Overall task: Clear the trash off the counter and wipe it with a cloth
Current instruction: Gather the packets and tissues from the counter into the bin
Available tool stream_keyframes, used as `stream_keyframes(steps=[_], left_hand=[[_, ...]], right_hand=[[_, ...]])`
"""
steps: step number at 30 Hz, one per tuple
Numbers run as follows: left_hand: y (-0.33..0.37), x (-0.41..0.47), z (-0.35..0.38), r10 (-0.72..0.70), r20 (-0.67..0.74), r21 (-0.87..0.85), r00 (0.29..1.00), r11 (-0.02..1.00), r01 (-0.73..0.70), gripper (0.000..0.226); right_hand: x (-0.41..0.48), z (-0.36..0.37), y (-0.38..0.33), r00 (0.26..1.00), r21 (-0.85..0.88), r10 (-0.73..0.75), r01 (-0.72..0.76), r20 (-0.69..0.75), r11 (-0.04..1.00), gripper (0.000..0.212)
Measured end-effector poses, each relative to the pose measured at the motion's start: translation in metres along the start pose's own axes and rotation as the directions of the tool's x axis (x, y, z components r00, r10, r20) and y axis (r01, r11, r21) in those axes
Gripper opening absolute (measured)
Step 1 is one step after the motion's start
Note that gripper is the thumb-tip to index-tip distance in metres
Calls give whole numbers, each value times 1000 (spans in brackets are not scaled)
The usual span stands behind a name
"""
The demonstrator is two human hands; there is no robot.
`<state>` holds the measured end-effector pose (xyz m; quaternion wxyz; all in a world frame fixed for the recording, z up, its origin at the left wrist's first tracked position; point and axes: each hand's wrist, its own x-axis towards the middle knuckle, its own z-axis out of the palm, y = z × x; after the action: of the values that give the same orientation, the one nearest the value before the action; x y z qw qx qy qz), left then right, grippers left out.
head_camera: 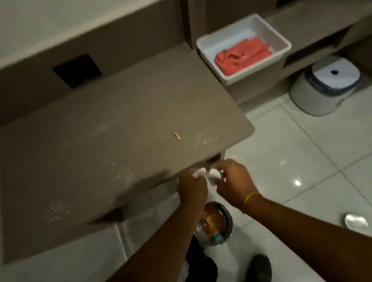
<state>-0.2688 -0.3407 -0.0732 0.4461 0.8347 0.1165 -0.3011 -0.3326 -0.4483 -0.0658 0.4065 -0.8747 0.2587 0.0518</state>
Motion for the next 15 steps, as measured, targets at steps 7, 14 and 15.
stream_keyframes(steps=[7, 14, 15], left_hand=[[-187, 96, 107, -255, -29, 17, 966, 967, 256, 32], [-387, 230, 215, -315, -29, -32, 949, 949, 314, 42], [-413, 244, 228, -310, -21, -19, 951, 951, 309, 47]], right_hand=[[5, 155, 186, 926, -117, 292, -271, 241, 955, 33], [60, 322, 311, 906, -205, 268, -208, 328, 956, 33], [66, 340, 323, 906, -230, 248, -175, 344, 957, 33]])
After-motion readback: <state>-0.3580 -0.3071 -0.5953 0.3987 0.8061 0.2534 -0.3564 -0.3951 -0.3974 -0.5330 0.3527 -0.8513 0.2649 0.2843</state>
